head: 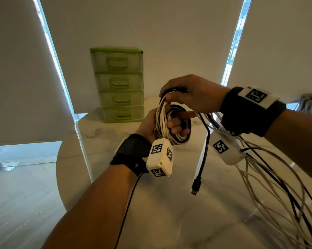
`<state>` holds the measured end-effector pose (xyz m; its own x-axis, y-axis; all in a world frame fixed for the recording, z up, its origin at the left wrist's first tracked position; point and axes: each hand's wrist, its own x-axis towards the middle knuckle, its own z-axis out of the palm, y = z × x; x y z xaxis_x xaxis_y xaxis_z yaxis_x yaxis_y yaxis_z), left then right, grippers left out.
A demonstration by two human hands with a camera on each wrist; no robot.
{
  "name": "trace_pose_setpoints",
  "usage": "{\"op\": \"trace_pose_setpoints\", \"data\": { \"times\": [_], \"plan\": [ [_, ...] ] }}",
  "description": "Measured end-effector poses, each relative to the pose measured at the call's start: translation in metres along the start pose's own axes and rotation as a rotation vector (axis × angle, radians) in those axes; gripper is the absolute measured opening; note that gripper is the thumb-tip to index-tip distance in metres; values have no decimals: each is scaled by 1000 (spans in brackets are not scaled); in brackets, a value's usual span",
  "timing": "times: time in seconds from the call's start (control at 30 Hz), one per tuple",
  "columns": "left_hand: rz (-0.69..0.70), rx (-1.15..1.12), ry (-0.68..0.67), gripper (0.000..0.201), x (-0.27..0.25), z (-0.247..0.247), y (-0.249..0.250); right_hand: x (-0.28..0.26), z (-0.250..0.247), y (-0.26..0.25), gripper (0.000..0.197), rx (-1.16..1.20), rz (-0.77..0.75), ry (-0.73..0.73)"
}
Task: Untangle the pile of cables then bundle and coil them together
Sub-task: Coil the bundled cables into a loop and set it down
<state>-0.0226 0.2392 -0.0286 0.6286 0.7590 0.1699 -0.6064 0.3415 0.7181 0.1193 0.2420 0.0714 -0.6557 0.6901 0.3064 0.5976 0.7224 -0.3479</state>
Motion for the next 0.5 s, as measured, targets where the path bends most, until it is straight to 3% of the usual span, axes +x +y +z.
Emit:
{"op": "trace_pose_setpoints", "data": {
  "times": [0.1,0.2,0.33,0.43,0.5],
  "plan": [
    [-22,-126,-44,72,4,-3,0,-1,4,7,18,-6,21,17],
    [-8,-99,-137,88,7,-1,2,-3,9,11,16,-8,66,59],
    [24,18,-226,62,2,-2,4,-2,6,9,17,22,56,13],
    [-19,292,-155,40,-3,0,4,-9,-4,14,11,223,137,-15],
    [-21,329,-128,29,-5,6,4,-14,-9,20,13,299,145,6]
  ]
}}
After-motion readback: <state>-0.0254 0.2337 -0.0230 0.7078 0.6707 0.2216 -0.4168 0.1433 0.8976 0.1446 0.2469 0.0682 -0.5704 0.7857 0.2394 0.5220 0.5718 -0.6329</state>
